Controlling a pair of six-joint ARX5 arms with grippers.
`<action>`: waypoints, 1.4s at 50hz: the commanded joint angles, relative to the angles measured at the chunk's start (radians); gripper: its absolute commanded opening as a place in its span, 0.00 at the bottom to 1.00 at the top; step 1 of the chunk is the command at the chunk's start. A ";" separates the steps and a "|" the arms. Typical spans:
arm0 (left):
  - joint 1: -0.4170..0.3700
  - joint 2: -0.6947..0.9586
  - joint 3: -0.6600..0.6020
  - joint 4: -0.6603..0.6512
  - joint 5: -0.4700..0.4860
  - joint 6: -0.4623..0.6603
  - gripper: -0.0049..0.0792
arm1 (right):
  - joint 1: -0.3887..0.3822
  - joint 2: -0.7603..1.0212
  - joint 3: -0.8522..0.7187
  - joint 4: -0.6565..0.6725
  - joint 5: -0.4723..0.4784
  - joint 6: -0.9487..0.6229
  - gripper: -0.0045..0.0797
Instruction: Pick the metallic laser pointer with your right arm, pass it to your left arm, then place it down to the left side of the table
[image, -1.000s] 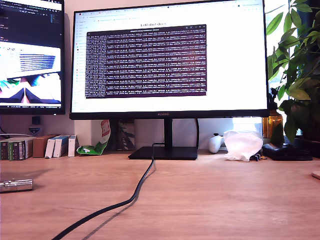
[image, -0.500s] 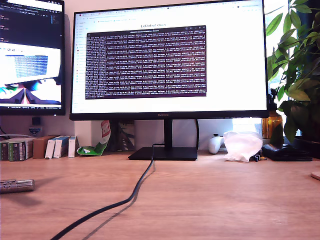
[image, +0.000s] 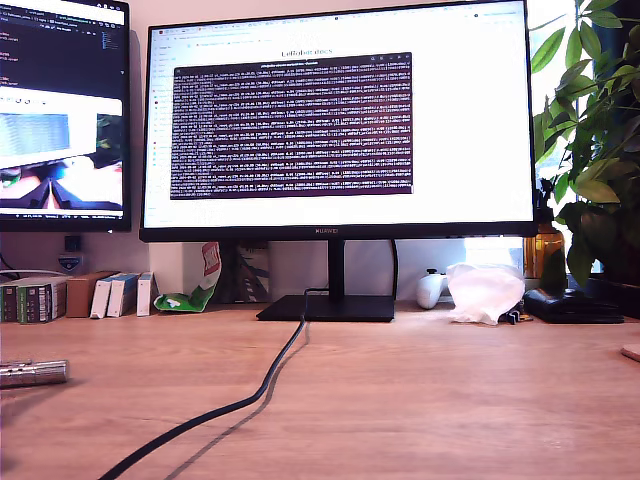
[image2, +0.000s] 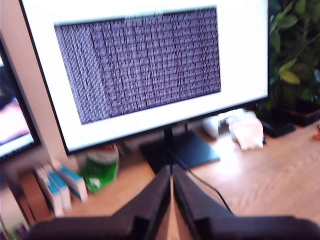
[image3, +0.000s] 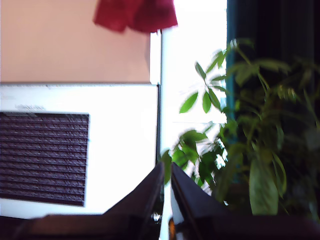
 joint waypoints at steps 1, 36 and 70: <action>-0.003 -0.045 -0.018 0.004 -0.003 -0.010 0.04 | 0.000 -0.035 -0.027 -0.006 -0.006 0.004 0.04; -0.010 -0.336 -0.202 0.021 -0.140 -0.120 0.04 | 0.009 -0.120 -0.214 -0.032 -0.032 0.051 0.04; -0.013 -0.336 -0.417 0.066 -0.248 -0.085 0.04 | 0.039 -0.120 -0.321 -0.054 0.006 -0.033 0.04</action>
